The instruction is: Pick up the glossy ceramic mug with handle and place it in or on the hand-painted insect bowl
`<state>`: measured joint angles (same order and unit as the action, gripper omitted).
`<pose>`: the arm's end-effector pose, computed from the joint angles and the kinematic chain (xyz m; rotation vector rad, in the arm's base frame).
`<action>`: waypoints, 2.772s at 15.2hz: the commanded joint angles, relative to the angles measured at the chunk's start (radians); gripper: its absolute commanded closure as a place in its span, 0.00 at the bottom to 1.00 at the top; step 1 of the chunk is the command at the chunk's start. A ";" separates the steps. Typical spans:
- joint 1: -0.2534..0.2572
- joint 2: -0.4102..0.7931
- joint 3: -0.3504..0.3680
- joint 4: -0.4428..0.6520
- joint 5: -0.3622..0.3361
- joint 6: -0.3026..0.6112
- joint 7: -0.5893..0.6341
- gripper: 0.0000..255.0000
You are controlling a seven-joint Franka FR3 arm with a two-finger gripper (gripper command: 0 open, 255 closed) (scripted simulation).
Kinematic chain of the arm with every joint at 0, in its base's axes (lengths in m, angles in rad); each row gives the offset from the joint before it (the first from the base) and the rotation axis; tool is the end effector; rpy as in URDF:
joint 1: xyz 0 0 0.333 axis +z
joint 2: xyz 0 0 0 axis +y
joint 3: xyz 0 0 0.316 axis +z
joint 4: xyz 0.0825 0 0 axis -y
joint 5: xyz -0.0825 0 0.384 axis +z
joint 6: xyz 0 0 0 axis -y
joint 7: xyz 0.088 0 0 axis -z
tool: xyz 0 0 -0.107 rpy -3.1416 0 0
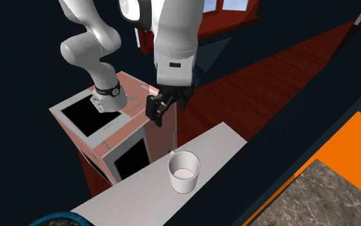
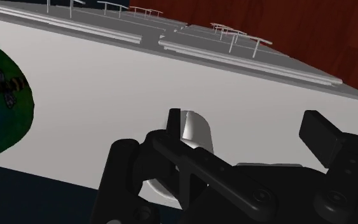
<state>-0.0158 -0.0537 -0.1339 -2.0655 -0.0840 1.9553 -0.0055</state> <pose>0.5230 -0.0853 0.4518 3.0703 -0.1691 -0.0955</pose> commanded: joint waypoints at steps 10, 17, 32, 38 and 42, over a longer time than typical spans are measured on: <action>-0.026 0.372 -0.007 0.304 0.068 0.079 -0.050 0.00; -0.030 0.403 -0.006 0.257 0.072 0.158 -0.053 0.00; -0.030 0.403 -0.006 0.257 0.072 0.158 -0.053 1.00; -0.029 0.380 -0.008 0.281 0.069 0.112 -0.053 1.00; -0.028 0.360 -0.009 0.308 0.067 0.065 -0.054 1.00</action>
<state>-0.0453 0.3139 -0.1430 -1.7650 -0.0165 2.0346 -0.0612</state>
